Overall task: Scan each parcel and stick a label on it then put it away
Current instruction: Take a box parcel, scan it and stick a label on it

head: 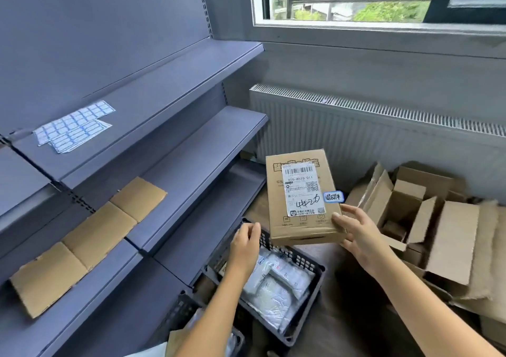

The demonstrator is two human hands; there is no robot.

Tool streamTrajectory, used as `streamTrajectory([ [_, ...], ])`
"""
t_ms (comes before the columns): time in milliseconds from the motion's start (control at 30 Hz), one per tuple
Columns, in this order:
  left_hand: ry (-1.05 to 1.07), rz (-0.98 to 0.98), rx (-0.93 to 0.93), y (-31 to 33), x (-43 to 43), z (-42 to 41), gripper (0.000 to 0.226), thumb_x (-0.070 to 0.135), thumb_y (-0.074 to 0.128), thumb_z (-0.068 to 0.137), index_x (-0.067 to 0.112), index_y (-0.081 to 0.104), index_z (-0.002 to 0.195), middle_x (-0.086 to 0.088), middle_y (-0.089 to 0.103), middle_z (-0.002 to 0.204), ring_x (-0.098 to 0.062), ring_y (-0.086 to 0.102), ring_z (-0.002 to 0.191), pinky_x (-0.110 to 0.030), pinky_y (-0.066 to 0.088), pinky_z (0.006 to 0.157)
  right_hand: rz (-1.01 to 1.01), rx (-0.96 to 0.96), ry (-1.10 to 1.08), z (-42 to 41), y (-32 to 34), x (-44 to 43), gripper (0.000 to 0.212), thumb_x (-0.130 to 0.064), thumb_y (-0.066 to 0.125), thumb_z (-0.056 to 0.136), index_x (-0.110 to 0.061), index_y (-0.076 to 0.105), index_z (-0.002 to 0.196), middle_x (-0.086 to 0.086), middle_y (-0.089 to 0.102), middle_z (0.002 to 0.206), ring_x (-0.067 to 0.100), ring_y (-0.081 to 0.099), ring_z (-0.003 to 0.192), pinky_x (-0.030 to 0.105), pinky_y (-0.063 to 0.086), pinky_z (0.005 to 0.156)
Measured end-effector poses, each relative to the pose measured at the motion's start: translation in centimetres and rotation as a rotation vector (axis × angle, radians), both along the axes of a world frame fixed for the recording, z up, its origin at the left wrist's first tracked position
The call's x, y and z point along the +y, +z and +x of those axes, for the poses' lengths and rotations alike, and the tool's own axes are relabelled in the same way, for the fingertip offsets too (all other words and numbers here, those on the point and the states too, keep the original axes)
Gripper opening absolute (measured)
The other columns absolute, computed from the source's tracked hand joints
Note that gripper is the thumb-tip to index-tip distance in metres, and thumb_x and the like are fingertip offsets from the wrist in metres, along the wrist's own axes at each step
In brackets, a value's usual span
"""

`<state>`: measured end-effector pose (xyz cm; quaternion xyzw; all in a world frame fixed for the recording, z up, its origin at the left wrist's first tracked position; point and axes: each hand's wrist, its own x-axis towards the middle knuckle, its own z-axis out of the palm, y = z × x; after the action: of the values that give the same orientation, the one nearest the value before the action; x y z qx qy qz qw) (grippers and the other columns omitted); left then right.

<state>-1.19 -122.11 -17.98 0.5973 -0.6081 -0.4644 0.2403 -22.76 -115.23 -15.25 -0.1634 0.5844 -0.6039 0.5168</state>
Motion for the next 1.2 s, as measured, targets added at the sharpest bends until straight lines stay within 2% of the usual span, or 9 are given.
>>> streamTrajectory([
  [200, -0.036, 0.235, 0.18, -1.5, -4.0, -2.1, 0.053, 0.063, 0.035, 0.091, 0.021, 0.053, 0.119, 0.008, 0.057, 0.122, -0.011, 0.05, 0.114, -0.028, 0.034, 0.092, 0.034, -0.022, 0.016, -1.9, -2.0, -5.8, 0.017, -0.005, 0.058, 0.09, -0.018, 0.057, 0.102, 0.006, 0.066, 0.098, 0.019, 0.064, 0.083, 0.021, 0.054, 0.057],
  [300, -0.004, 0.374, 0.261, -2.1, -4.8, -2.3, 0.053, 0.052, 0.039, 0.094, 0.02, 0.044, 0.136, 0.009, 0.049, 0.133, -0.008, 0.046, 0.12, -0.021, 0.033, 0.097, 0.063, -0.033, 0.078, -1.7, -3.3, -8.3, 0.022, -0.006, 0.057, 0.091, -0.015, 0.054, 0.11, 0.004, 0.065, 0.101, 0.014, 0.063, 0.083, 0.021, 0.05, 0.06],
  [433, 0.142, 0.388, 0.317, -3.3, -6.5, -1.8, 0.032, 0.041, 0.048, 0.095, 0.023, 0.052, 0.121, 0.016, 0.059, 0.103, 0.007, 0.054, 0.086, 0.0, 0.039, 0.056, 0.101, -0.03, 0.212, -1.2, -4.9, -12.3, 0.022, -0.007, 0.058, 0.09, -0.017, 0.055, 0.109, 0.003, 0.065, 0.103, 0.008, 0.067, 0.076, 0.021, 0.051, 0.059],
  [567, 0.382, 0.391, 0.392, -5.7, -6.2, -0.6, 0.032, 0.039, 0.056, 0.092, 0.02, 0.06, 0.117, 0.001, 0.067, 0.113, -0.014, 0.067, 0.088, -0.019, 0.05, 0.075, 0.139, -0.002, 0.42, 0.0, -7.0, -16.0, 0.022, -0.009, 0.06, 0.089, -0.019, 0.058, 0.109, 0.003, 0.068, 0.106, 0.014, 0.068, 0.083, 0.029, 0.055, 0.07],
  [700, 0.619, 0.438, 0.47, -7.5, -5.1, -0.2, 0.035, 0.036, 0.067, 0.084, 0.015, 0.063, 0.111, -0.003, 0.069, 0.104, -0.013, 0.067, 0.071, -0.032, 0.049, 0.081, 0.171, 0.075, 0.655, 1.1, -9.0, -18.4, 0.017, -0.012, 0.058, 0.091, -0.021, 0.057, 0.106, -0.002, 0.067, 0.103, 0.01, 0.066, 0.083, 0.026, 0.053, 0.071],
  [800, 0.751, 0.456, 0.471, -10.6, -4.5, -0.8, 0.041, 0.044, 0.069, 0.078, 0.019, 0.065, 0.111, -0.001, 0.071, 0.106, -0.021, 0.067, 0.089, -0.031, 0.05, 0.082, 0.166, 0.291, 0.72, 0.9, -11.5, -19.5, 0.024, -0.021, 0.061, 0.091, -0.018, 0.055, 0.114, -0.004, 0.06, 0.112, 0.012, 0.057, 0.103, 0.029, 0.044, 0.089],
  [933, 0.886, 0.551, 0.515, -16.1, -3.8, -2.1, 0.017, 0.029, 0.058, 0.092, 0.02, 0.061, 0.106, -0.001, 0.068, 0.107, -0.015, 0.067, 0.074, -0.024, 0.05, 0.072, 0.183, 0.406, 0.694, 0.6, -15.3, -19.7, 0.006, -0.013, 0.064, 0.089, -0.015, 0.058, 0.089, -0.004, 0.06, 0.084, 0.014, 0.054, 0.082, 0.017, 0.043, 0.069],
  [1100, 0.957, 0.669, 0.55, -24.9, -1.8, -3.9, 0.022, 0.02, 0.053, 0.095, 0.013, 0.054, 0.116, 0.001, 0.062, 0.101, -0.005, 0.065, 0.059, -0.022, 0.046, 0.069, 0.229, 0.47, 0.8, 1.3, -22.9, -18.8, 0.024, -0.008, 0.063, 0.087, -0.017, 0.049, 0.07, -0.005, 0.05, 0.063, 0.011, 0.043, 0.062, 0.028, 0.034, 0.063],
  [1200, 0.984, 0.745, 0.558, -31.6, 0.0, -4.4, 0.029, 0.023, 0.054, 0.095, 0.011, 0.055, 0.121, 0.0, 0.062, 0.105, -0.01, 0.064, 0.069, -0.022, 0.049, 0.071, 0.286, 0.444, 0.876, 2.2, -28.4, -17.5, 0.025, -0.002, 0.061, 0.087, -0.014, 0.048, 0.069, -0.005, 0.048, 0.062, 0.002, 0.041, 0.055, 0.02, 0.035, 0.059],
])
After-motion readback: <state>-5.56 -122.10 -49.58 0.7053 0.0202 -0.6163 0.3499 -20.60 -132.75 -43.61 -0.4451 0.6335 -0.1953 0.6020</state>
